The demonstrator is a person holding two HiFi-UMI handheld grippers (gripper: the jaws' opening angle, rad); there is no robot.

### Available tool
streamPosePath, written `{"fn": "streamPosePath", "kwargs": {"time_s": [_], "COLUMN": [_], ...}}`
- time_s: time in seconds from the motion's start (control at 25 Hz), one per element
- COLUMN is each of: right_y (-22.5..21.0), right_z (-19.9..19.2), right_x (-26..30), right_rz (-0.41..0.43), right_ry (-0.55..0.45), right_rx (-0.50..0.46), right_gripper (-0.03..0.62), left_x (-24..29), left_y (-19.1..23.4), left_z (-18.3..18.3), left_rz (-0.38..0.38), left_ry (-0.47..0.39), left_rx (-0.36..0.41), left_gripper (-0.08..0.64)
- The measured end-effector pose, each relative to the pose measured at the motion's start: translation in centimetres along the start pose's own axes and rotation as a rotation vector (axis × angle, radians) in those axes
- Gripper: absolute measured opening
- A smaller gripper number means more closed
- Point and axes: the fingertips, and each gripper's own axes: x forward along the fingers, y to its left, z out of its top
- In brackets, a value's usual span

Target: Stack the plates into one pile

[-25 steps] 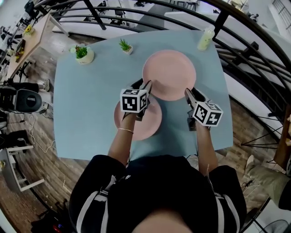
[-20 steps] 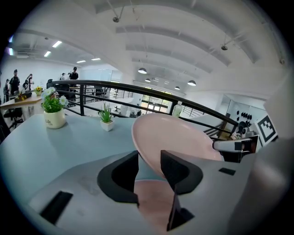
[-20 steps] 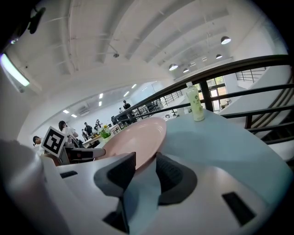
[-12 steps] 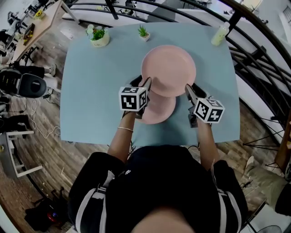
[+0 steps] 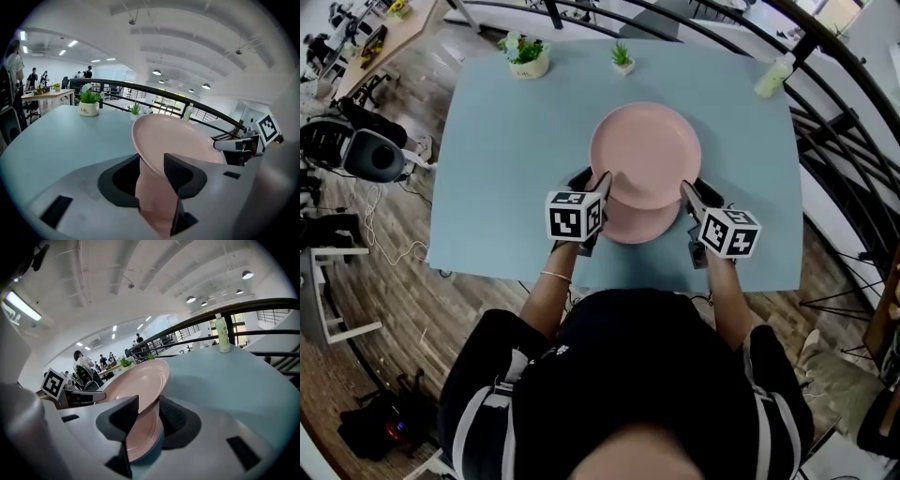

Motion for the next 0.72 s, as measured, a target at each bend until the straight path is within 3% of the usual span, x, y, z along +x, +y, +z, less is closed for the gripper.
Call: {"fn": "streamPosePath", "kwargs": {"time_s": [0.72], "right_y": [2.2], "right_z": [-6.9], "right_x": [0.2], "right_rz": [0.034], "right_ry": [0.165], "right_rx": [-0.069], "right_gripper": [0.136], "left_x": [-4.0], "left_y": [0.7], "left_z": [-8.4], "left_rz": [0.011], "left_ry": [0.118], "left_rx": [-0.074], "left_gripper": [0.150]}}
